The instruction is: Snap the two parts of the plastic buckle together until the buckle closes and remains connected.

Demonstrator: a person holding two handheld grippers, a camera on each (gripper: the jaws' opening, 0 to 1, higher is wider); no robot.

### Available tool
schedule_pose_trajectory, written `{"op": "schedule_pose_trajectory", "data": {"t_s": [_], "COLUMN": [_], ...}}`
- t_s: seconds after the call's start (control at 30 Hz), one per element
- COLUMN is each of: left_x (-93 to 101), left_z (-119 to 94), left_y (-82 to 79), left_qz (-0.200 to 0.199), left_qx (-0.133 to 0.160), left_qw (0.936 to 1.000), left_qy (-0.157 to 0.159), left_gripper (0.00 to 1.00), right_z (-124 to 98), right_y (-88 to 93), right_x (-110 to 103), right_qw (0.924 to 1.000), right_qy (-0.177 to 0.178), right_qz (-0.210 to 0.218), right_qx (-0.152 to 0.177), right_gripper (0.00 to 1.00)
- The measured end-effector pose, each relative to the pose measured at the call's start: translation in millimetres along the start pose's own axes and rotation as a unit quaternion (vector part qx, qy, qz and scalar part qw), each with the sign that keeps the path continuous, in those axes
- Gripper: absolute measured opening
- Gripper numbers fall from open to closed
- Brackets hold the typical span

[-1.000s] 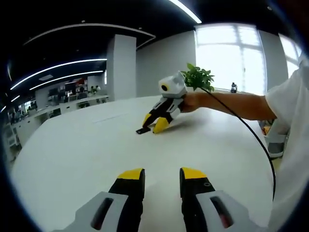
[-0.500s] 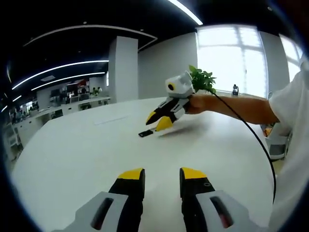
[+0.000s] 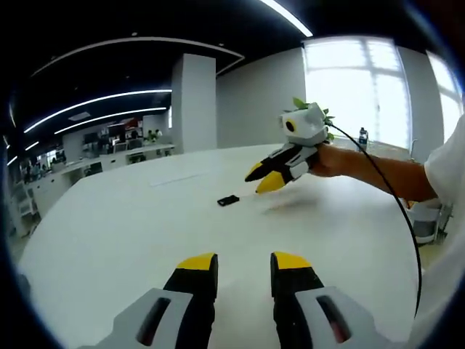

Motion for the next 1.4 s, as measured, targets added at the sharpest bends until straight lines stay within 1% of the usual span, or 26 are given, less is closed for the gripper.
{"op": "schedule_pose_trajectory", "data": {"t_s": [0.03, 0.1, 0.13, 0.2, 0.27, 0.3, 0.47, 0.57, 0.63, 0.7, 0.87, 0.97, 1.1, 1.17, 1.2, 1.27, 1.3, 1.4], "left_x": [0.3, 0.2, -0.2, -0.6, -1.0, -1.7, -4.5, -5.1, -5.4, -6.1, -7.8, -11.0, -12.8, -12.3, -12.0, -9.9, -8.4, -9.1], "left_z": [0, 0, 0, -1, -1, -2, -7, -9, -10, -11, -15, -17, -22, -24, -24, -26, -26, -28], "left_y": [-1.3, -3.0, -3.4, -4.3, -5.2, -5.3, -7.5, -7.2, -7.0, -5.5, -2.7, -1.6, 1.7, 3.8, 4.9, 8.2, 10.5, 14.3], "left_qz": [-0.002, -0.004, -0.005, -0.007, -0.01, -0.013, -0.021, -0.021, -0.019, -0.016, -0.029, -0.031, -0.041, -0.043, -0.044, -0.047, -0.046, -0.044], "left_qx": [0.003, 0.007, 0.007, 0.009, 0.011, 0.011, 0.018, 0.022, 0.027, 0.027, 0.032, 0.036, 0.04, 0.039, 0.039, 0.038, 0.037, 0.033], "left_qw": [1.0, 1.0, 1.0, 0.9999, 0.9999, 0.9998, 0.9995, 0.9993, 0.9991, 0.999, 0.9981, 0.9975, 0.9967, 0.9966, 0.9965, 0.9963, 0.9963, 0.9962], "left_qy": [0.0, -0.001, -0.002, -0.003, -0.005, -0.007, -0.016, -0.021, -0.027, -0.033, -0.043, -0.053, -0.058, -0.059, -0.06, -0.061, -0.062, -0.068], "left_gripper": [0.28, 0.28, 0.28, 0.28, 0.28, 0.28, 0.28, 0.28, 0.28, 0.28, 0.28, 0.28, 0.28, 0.28, 0.28, 0.28, 0.28, 0.28], "right_z": [-5, -10, -15, -19, -22, -24, -35, -43, -49, -54, -73, -83, -95, -100, -103, -106, -109, -116], "right_y": [-2.0, -4.2, -4.6, -4.9, -1.6, -1.3, 0.4, 4.1, 7.6, 9.7, 18.5, 19.7, 23.9, 24.4, 26.1, 27.7, 28.5, 26.9], "right_x": [-2, -6, -9, -18, -24, -29, -49, -56, -62, -69, -87, -97, -113, -120, -126, -132, -136, -141], "right_qw": [0.9998, 0.9995, 0.9993, 0.9993, 0.999, 0.9989, 0.9975, 0.9959, 0.9937, 0.9912, 0.9834, 0.9773, 0.9724, 0.9698, 0.9684, 0.9667, 0.9647, 0.961], "right_qy": [0.015, 0.023, 0.033, 0.035, 0.043, 0.045, 0.066, 0.084, 0.101, 0.115, 0.157, 0.18, 0.198, 0.206, 0.213, 0.22, 0.226, 0.238], "right_qz": [0.012, 0.018, 0.019, 0.011, 0.005, 0.003, 0.022, 0.031, 0.046, 0.066, 0.089, 0.112, 0.123, 0.131, 0.13, 0.13, 0.134, 0.141], "right_qx": [0.004, 0.007, 0.006, 0.005, -0.007, -0.008, -0.009, -0.013, -0.015, -0.008, -0.015, -0.005, -0.003, 0.003, -0.001, -0.005, -0.007, -0.005], "right_gripper": [0.33, 0.33, 0.33, 0.32, 0.33, 0.33, 0.34, 0.34, 0.33, 0.33, 0.33, 0.33, 0.33, 0.33, 0.33, 0.33, 0.34, 0.34]}}
Point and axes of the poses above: the point that each gripper's makers call its tool centre point, and the gripper's own axes: z roughly forward along the fingers, x roughly to its right, y roughly out of its underside, the point moved 1 cm from there along -z, roughly backward along the fingers, and after that the axes turned 14 degrees about -z, right-handed, at the moved point
